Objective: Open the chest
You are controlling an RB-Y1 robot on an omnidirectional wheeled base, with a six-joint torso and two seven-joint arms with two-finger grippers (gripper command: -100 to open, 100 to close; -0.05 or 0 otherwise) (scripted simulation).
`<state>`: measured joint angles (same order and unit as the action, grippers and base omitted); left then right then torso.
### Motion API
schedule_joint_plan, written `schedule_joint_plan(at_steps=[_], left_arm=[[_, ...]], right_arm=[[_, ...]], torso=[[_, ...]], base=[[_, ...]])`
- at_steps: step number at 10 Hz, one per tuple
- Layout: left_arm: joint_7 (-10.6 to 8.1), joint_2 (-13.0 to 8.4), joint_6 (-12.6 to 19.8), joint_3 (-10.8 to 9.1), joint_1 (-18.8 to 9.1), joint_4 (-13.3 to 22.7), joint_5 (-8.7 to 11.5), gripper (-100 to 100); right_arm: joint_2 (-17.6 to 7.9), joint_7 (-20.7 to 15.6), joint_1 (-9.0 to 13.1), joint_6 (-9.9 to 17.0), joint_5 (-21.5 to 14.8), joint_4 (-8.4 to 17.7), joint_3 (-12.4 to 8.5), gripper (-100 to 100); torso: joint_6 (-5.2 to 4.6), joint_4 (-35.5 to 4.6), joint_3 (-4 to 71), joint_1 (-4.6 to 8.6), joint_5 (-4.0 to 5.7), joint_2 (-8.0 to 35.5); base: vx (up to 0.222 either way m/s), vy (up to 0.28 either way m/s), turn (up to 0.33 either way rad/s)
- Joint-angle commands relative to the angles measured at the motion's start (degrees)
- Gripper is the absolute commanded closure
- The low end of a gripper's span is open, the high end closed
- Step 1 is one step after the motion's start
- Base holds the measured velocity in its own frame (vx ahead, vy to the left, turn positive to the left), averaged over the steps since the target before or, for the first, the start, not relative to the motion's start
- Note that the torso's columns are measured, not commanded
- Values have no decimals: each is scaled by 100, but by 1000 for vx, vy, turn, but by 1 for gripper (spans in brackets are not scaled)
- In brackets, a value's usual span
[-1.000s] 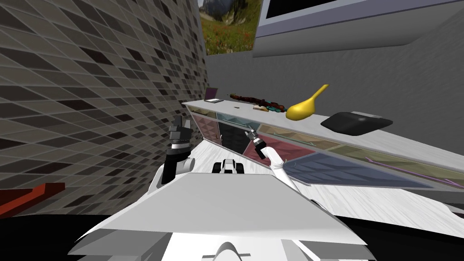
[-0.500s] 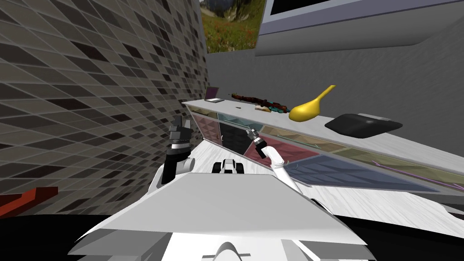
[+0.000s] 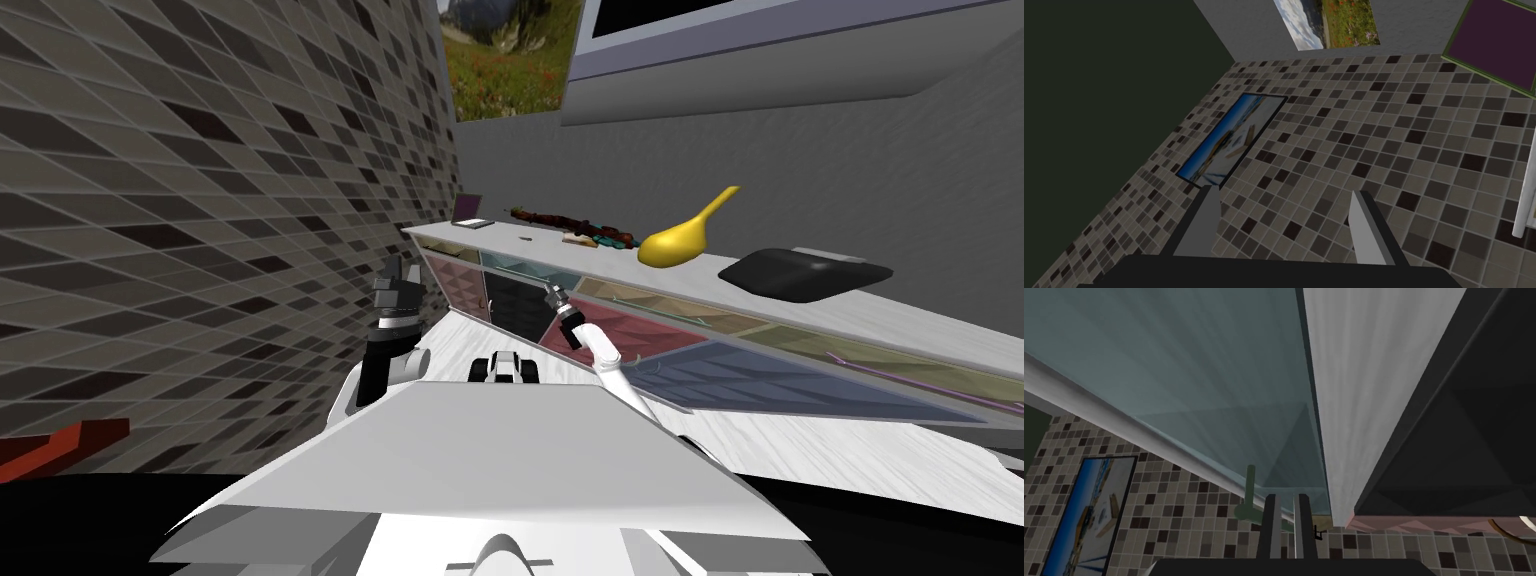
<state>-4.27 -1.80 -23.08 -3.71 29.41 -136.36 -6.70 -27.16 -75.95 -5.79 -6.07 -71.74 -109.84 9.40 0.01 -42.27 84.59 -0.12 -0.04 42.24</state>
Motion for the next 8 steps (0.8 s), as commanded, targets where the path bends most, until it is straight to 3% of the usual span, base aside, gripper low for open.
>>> schedule_joint_plan(at_steps=[1,2,4,5,8], left_arm=[[0,0,0,0,0,0,0,0],[0,0,0,0,0,0,0,0],[0,0,0,0,-1,1,0,0],[0,0,0,0,0,0,0,0],[0,0,0,0,0,0,0,0]], right_arm=[[18,258,37,444,-249,102,292,-100],[18,258,37,498,-249,102,292,-100],[66,469,53,862,-490,190,559,-100],[66,469,53,926,-490,190,559,-100],[139,815,77,1583,-907,317,1017,-100]], torso=[[11,-27,1,2,-8,4],[26,-46,9,-10,-20,-3],[39,-47,28,-30,-30,-31],[52,-39,41,-52,-35,-51],[18,-9,14,-34,-16,-18]], base=[[24,68,-46],[16,44,-24],[36,54,-23],[31,58,-29],[69,87,9]])
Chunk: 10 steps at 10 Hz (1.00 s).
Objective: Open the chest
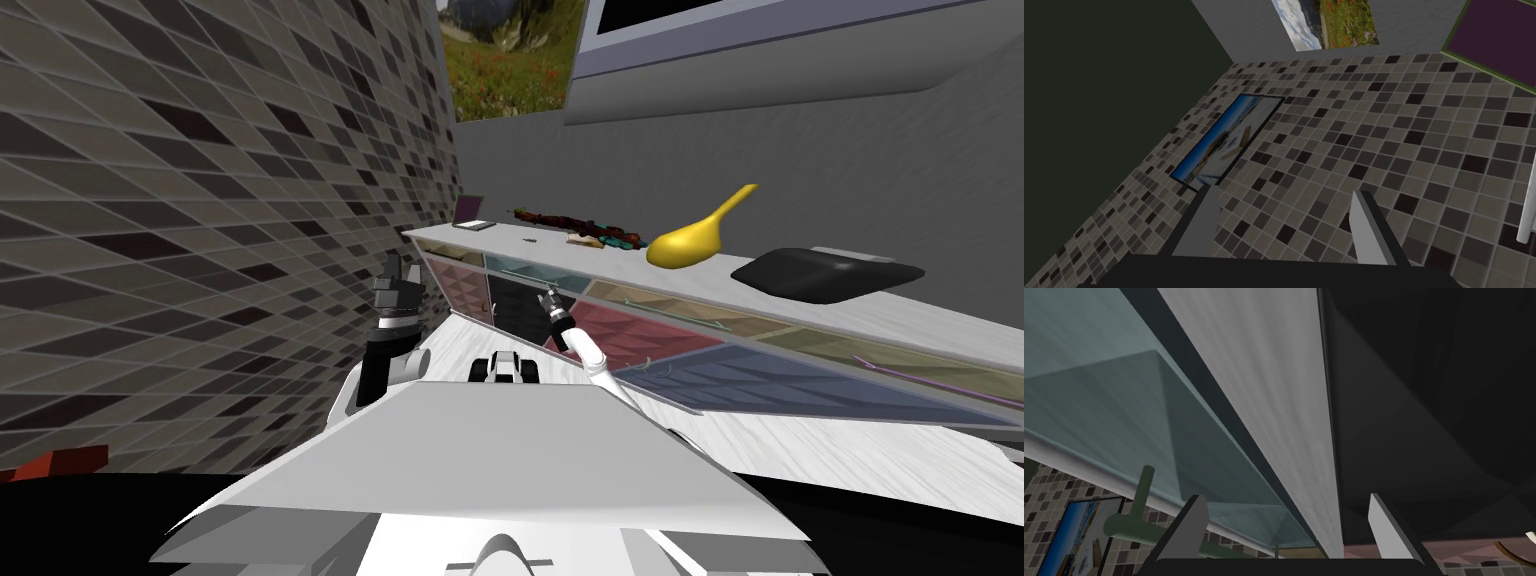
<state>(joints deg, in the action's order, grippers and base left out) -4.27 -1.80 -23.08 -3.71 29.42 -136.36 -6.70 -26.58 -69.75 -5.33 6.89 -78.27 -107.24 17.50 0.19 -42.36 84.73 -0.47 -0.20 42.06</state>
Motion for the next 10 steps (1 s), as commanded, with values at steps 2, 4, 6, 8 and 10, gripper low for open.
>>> schedule_joint_plan(at_steps=[2,4,6,8,10], left_arm=[[0,0,0,0,-1,0,0,0],[0,-1,0,-1,-1,1,0,0],[0,-1,0,-1,-1,1,0,0],[0,-1,0,0,-1,0,0,0],[0,-1,0,-1,-1,0,0,0]], right_arm=[[105,313,40,564,-403,96,368,-100],[130,431,48,834,-554,136,530,-100],[155,549,58,1079,-707,175,690,-100],[182,665,69,1340,-862,215,846,-100],[211,781,80,1598,-1017,257,998,-100]], torso=[[-1,7,-14,50,22,17],[-18,7,-16,61,24,22],[-15,9,-13,48,20,17],[-17,9,-13,42,18,17],[-19,7,-16,49,20,23]], base=[[38,73,-21],[31,54,-9],[30,51,-20],[30,59,-9],[37,54,-12]])
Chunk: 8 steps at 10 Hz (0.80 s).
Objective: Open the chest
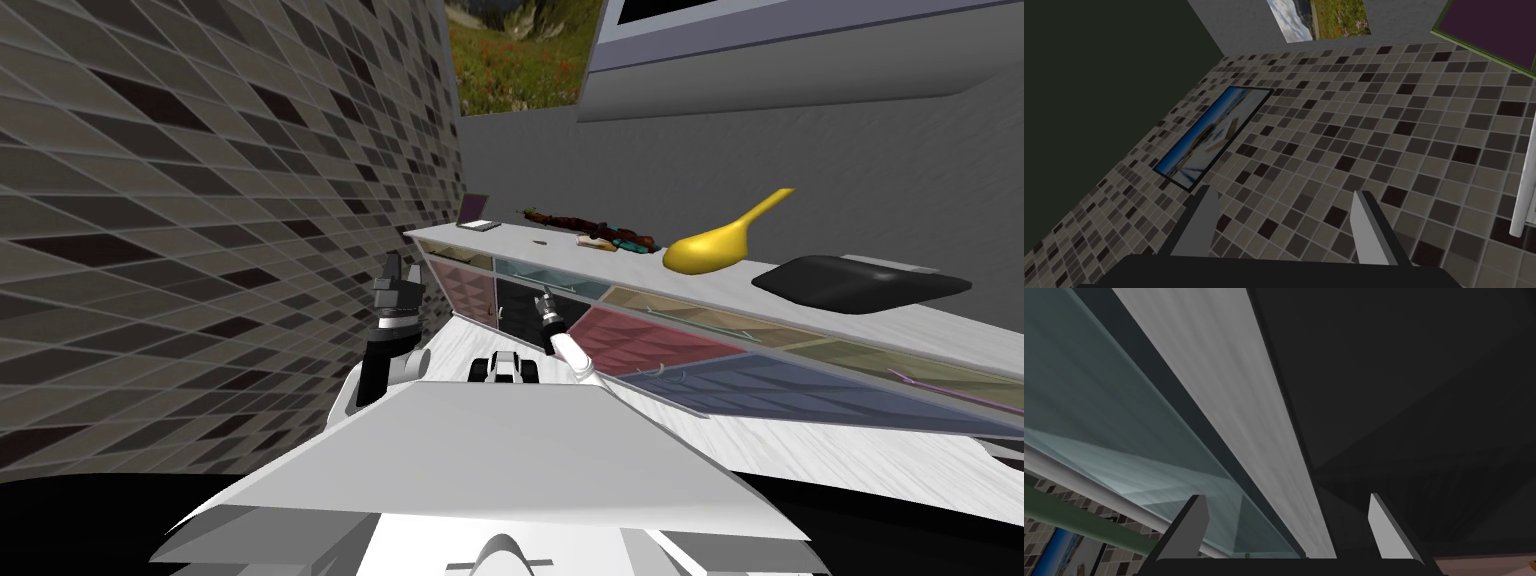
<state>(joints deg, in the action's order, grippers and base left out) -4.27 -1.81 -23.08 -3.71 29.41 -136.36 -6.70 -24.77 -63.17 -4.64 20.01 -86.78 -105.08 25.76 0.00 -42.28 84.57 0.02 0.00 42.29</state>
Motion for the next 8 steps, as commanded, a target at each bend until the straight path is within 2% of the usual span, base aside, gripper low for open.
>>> schedule_joint_plan(at_steps=[1,2,3,4,5,6,7,8], left_arm=[[0,0,0,0,0,0,0,0],[0,0,0,0,0,0,0,0],[0,0,0,0,0,0,0,0],[0,0,0,0,0,0,0,0],[0,0,0,0,0,0,0,0],[0,0,0,0,0,0,0,0],[0,0,0,0,0,0,0,0],[0,0,0,0,0,0,0,0]], right_arm=[[30,123,11,310,-167,41,172,-100],[61,238,24,547,-322,84,319,-100],[61,238,24,571,-322,84,319,-100],[94,351,39,805,-475,129,459,-100],[94,351,39,831,-475,129,459,-100],[130,462,54,1065,-627,177,590,-100],[130,462,54,1090,-627,177,590,-100],[169,571,72,1324,-774,227,710,-100]], torso=[[0,0,1,0,1,-2],[8,1,3,-1,1,-7],[4,2,3,-7,-1,-6],[1,1,2,-4,-1,-4],[0,1,2,-7,-1,-4],[0,0,0,1,0,0],[0,0,-1,2,1,0],[0,-1,-1,5,2,2]], base=[[28,45,-25],[20,56,-4],[21,53,-2],[33,67,-15],[26,53,-9],[27,48,-9],[23,36,-6],[23,41,-9]])
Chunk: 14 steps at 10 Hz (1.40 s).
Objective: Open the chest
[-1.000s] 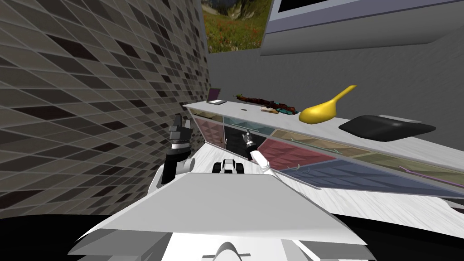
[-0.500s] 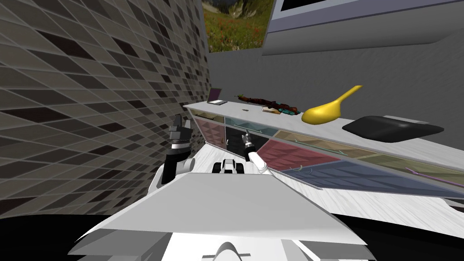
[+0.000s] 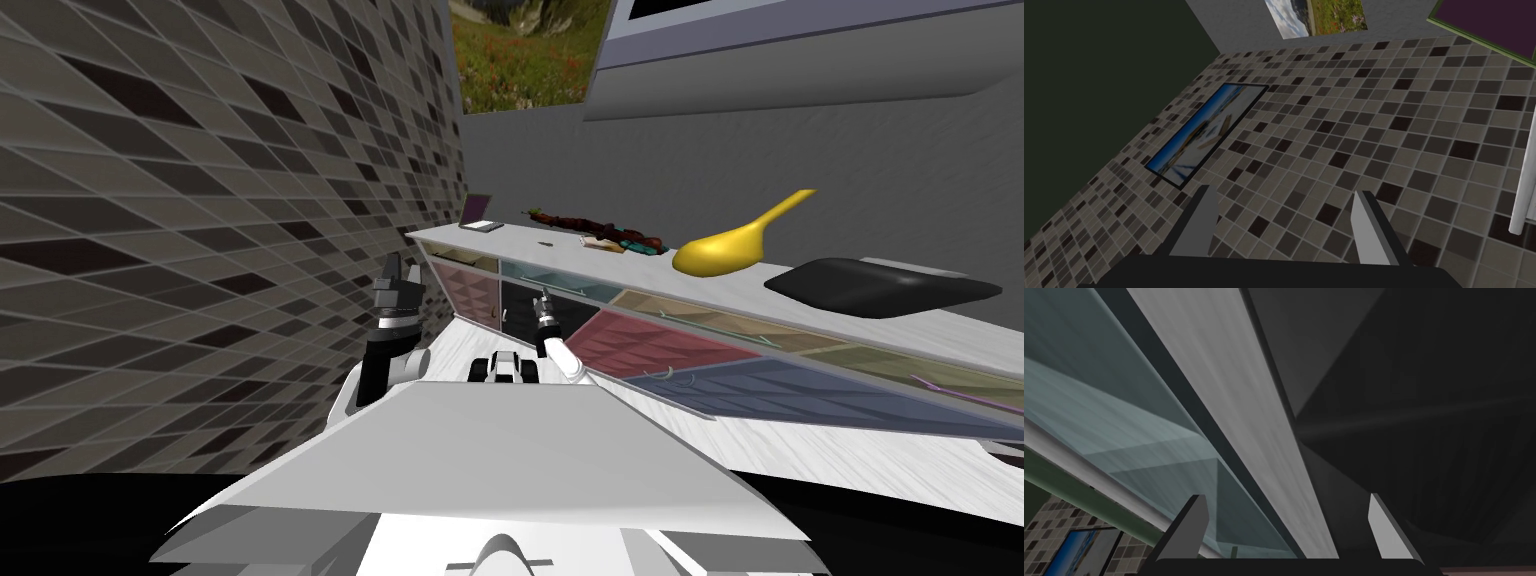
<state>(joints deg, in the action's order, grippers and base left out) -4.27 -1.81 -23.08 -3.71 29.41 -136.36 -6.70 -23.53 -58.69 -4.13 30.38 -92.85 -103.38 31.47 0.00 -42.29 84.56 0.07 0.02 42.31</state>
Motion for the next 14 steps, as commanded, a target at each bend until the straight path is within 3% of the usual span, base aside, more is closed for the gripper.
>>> schedule_joint_plan(at_steps=[1,4,5,7,14], left_arm=[[0,0,0,0,0,0,0,0],[0,0,0,0,0,0,0,0],[0,0,0,0,0,0,0,0],[0,0,0,0,0,0,0,0],[0,0,0,0,0,0,0,0]], right_arm=[[45,122,20,310,-167,56,139,-100],[128,327,58,796,-449,161,348,-100],[128,327,58,809,-449,161,348,-100],[216,515,100,1195,-707,271,515,-100],[400,833,188,2127,-1163,486,740,-100]], torso=[[0,0,0,-6,-1,-1],[0,1,2,-5,-1,-2],[0,1,1,-8,-2,-2],[0,0,0,-7,-1,0],[0,-1,2,-7,-2,-4]], base=[[20,38,-7],[25,36,-6],[17,32,-4],[19,35,-5],[17,23,1]])
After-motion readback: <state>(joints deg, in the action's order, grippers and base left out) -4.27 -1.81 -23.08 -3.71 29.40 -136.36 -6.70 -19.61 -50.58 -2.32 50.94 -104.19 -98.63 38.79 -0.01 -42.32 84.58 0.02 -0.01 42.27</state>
